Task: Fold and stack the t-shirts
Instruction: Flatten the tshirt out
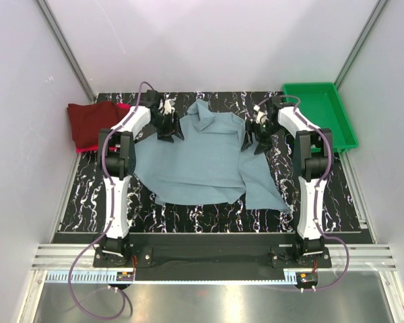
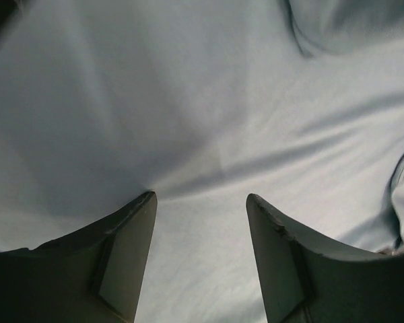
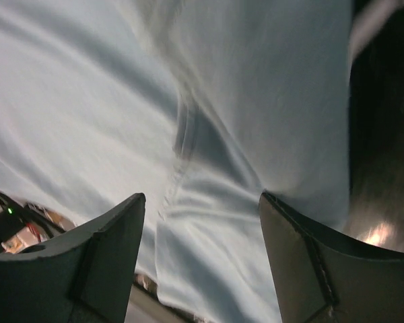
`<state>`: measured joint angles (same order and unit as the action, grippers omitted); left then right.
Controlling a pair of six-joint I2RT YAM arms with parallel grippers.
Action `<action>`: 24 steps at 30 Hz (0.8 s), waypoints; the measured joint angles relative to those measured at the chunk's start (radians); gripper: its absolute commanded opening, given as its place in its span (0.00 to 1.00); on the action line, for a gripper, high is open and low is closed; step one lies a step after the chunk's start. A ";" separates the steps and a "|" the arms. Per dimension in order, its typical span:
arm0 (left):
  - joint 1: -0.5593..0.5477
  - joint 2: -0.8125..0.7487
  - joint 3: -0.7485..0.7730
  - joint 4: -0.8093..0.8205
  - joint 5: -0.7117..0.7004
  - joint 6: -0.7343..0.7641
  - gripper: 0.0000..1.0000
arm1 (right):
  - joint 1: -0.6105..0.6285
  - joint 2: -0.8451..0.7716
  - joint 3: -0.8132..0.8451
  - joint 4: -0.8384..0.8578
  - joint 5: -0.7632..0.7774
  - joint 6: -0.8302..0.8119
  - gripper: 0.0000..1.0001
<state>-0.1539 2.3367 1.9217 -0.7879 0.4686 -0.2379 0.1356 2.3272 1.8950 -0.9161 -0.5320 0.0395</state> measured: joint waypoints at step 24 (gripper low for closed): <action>-0.152 0.140 0.217 0.149 0.011 -0.039 0.68 | 0.158 -0.359 -0.258 -0.142 0.069 -0.056 0.78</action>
<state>-0.3061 2.4771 2.1384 -0.6388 0.4793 -0.2764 0.2932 1.9682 1.6367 -1.0584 -0.4629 -0.0170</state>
